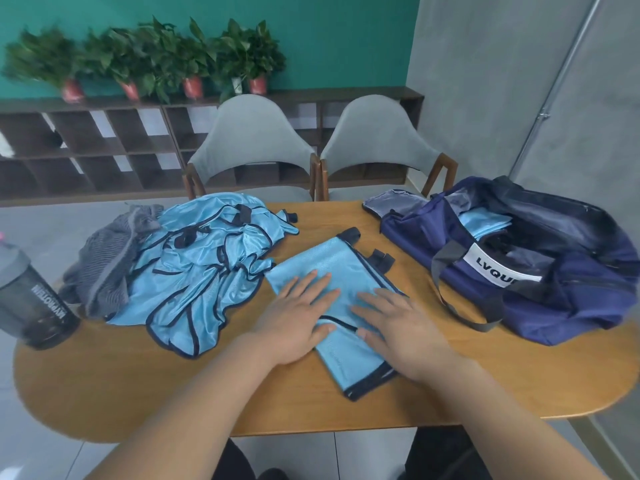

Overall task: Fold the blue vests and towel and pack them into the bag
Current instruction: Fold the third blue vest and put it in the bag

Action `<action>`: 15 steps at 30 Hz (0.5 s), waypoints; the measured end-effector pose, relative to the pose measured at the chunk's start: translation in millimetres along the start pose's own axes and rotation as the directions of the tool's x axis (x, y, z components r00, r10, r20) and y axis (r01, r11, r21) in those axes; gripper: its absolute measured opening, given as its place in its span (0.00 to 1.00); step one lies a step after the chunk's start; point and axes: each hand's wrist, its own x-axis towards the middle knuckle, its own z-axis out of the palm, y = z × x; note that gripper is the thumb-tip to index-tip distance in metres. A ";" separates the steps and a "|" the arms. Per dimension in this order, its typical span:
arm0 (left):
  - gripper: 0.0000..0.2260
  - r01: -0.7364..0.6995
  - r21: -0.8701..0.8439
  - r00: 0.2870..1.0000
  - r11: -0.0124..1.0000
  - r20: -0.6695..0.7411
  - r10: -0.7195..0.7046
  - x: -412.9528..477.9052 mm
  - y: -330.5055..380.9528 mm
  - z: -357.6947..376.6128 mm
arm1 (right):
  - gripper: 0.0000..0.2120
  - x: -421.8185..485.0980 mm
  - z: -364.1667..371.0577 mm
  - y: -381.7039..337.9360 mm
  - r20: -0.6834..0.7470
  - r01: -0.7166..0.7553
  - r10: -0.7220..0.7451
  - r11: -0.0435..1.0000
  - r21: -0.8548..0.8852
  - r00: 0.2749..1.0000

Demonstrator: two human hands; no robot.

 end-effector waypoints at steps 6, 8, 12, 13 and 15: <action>0.35 0.157 -0.129 0.988 0.979 0.028 -0.154 -13.6 33.3 12.1 | 0.30 7.2 19.5 -19.3 0.030 -0.190 0.188 0.979 0.074 0.982; 0.35 0.191 -0.100 0.982 0.977 0.034 -0.188 -12.1 31.9 19.0 | 0.30 18.0 22.0 -33.7 0.020 -0.286 0.285 0.953 0.102 0.958; 0.35 0.128 -0.041 0.990 0.991 0.059 -0.126 -13.1 0.3 20.2 | 0.33 26.0 19.4 -48.9 0.040 -0.264 0.261 0.953 0.150 0.964; 0.35 0.102 -0.020 0.993 0.995 0.070 -0.100 -14.3 -9.7 17.8 | 0.33 23.8 16.3 -45.6 0.033 -0.216 0.214 0.967 0.131 0.976; 0.36 0.070 0.018 0.993 0.997 0.092 -0.071 -17.6 -25.6 12.5 | 0.32 15.9 12.0 -31.1 0.015 -0.096 0.095 0.995 0.035 0.995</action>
